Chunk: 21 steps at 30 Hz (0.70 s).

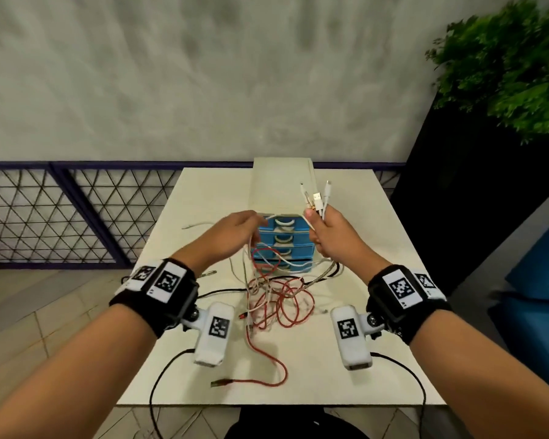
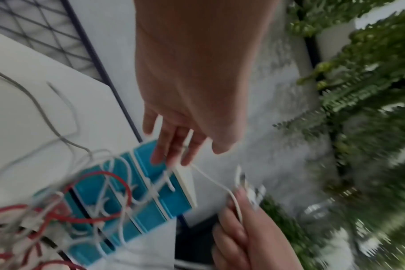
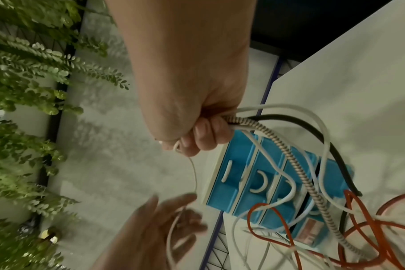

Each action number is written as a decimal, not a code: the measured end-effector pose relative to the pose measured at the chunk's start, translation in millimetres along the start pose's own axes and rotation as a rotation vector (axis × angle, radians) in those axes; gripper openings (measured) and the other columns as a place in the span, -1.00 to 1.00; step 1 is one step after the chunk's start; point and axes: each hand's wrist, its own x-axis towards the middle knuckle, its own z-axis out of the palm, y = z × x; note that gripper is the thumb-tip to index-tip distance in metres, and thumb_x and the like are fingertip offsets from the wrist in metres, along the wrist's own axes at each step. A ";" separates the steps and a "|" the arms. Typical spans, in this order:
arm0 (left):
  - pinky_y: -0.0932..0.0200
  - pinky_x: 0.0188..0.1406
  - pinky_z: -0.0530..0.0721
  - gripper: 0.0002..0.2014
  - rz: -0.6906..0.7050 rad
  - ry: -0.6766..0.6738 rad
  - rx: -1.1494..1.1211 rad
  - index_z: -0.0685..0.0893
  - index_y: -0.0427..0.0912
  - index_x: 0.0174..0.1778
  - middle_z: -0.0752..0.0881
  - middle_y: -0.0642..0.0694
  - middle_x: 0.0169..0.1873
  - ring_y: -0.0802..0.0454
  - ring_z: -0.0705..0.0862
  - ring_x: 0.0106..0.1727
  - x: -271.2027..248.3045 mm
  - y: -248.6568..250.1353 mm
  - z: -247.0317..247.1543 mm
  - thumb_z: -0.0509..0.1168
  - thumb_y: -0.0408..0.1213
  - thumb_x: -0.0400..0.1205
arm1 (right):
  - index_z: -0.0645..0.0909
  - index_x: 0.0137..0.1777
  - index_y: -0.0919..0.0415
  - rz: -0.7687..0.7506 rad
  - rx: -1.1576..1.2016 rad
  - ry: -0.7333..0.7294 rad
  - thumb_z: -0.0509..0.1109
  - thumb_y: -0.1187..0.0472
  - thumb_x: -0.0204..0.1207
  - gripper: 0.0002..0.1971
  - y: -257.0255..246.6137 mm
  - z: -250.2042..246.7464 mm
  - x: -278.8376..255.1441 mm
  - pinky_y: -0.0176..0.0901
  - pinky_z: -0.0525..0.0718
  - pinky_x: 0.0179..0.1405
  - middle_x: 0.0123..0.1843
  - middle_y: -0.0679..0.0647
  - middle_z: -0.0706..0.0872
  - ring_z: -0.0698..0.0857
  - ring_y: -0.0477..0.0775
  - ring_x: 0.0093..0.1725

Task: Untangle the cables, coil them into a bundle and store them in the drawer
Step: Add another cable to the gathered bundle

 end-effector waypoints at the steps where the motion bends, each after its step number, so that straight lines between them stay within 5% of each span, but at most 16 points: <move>1: -0.13 0.36 0.50 -0.57 0.012 0.007 0.186 0.57 -0.06 0.32 0.65 -0.23 0.21 -0.13 0.60 0.26 3.0 4.8 5.8 0.02 0.08 0.69 | 0.46 0.08 0.11 -0.014 -0.016 -0.012 0.15 0.01 0.73 -0.81 -1.0 3.5 0.6 -0.23 0.29 -0.56 -0.42 -0.02 0.34 0.32 -0.07 -0.48; 3: -0.24 0.59 0.18 -0.48 0.089 0.079 0.516 0.39 0.01 0.46 0.22 -0.24 0.59 -0.21 0.20 0.61 4.3 15.6 14.2 0.12 0.18 0.63 | 0.46 0.04 0.06 -0.030 -0.031 -0.025 0.15 0.02 0.73 -0.85 -3.8 8.3 1.3 -0.26 0.32 -0.58 -0.41 -0.02 0.37 0.35 -0.08 -0.49; 5: -0.29 0.62 -0.09 -0.40 0.216 0.125 0.665 0.31 0.04 0.47 -0.07 -0.15 0.67 -0.15 -0.09 0.68 5.1 23.8 18.5 0.27 0.15 0.56 | 0.49 0.12 0.08 -0.045 -0.027 -0.017 0.16 0.03 0.73 -0.84 -6.9 10.2 1.7 -0.29 0.34 -0.60 -0.43 -0.04 0.40 0.38 -0.10 -0.50; 7: -0.27 0.60 -0.18 -0.48 0.291 0.086 0.694 0.39 0.00 0.40 0.23 -0.16 0.59 -0.08 0.14 0.64 7.8 30.6 21.7 0.31 0.08 0.56 | 0.51 0.14 0.12 -0.067 -0.019 -0.010 0.15 0.05 0.74 -0.81 -9.1 10.2 2.1 -0.32 0.35 -0.61 -0.43 -0.05 0.42 0.40 -0.15 -0.55; 9: -0.23 0.61 -0.12 -0.75 0.327 0.040 0.647 0.56 -0.07 0.16 0.65 -0.06 0.16 -0.01 0.57 0.32 10.4 35.7 23.8 0.20 -0.02 0.66 | 0.48 -0.04 0.08 -0.082 -0.011 -0.010 0.13 0.06 0.74 -0.82 -10.2 9.4 2.7 -0.34 0.34 -0.62 -0.40 -0.03 0.43 0.41 -0.22 -0.60; 10: -0.17 0.58 0.06 -0.77 0.345 0.042 0.613 0.61 -0.12 0.03 0.70 -0.02 -0.05 -0.02 0.65 0.11 11.7 37.2 22.6 0.14 -0.06 0.70 | 0.42 -0.12 0.07 -0.078 0.012 -0.013 0.13 0.06 0.74 -0.80 -10.4 8.2 2.6 -0.32 0.31 -0.62 -0.39 -0.02 0.40 0.40 -0.20 -0.59; 12: 0.04 0.16 0.51 -0.71 0.367 0.097 0.525 0.63 -0.17 -0.12 0.65 0.02 -0.32 -0.08 0.64 -0.18 14.0 31.5 14.4 0.11 -0.09 0.72 | 0.35 -0.18 0.09 -0.050 0.089 -0.021 0.12 0.06 0.75 -0.75 -9.5 3.0 1.0 -0.28 0.25 -0.63 -0.39 0.01 0.32 0.33 -0.13 -0.56; 14: 0.15 -0.23 0.43 -0.71 0.337 0.149 0.466 0.63 -0.12 -0.21 0.57 0.05 -0.43 -0.09 0.60 -0.28 17.0 16.9 0.8 0.13 -0.06 0.71 | 0.33 -0.18 0.13 -0.030 0.127 -0.029 0.12 0.06 0.75 -0.73 -7.3 -5.0 -2.1 -0.30 0.27 -0.68 -0.42 0.01 0.31 0.34 -0.16 -0.61; 21: 0.14 -0.26 0.34 -0.69 0.183 0.216 0.516 0.65 -0.07 -0.23 0.47 0.09 -0.58 -0.07 0.51 -0.35 15.6 -18.0 -13.6 0.14 -0.02 0.70 | 0.35 -0.22 0.11 0.021 -0.001 -0.082 0.13 0.01 0.74 -0.70 10.9 -7.0 2.6 -0.28 0.43 -0.63 -0.48 0.06 0.47 0.43 -0.02 -0.61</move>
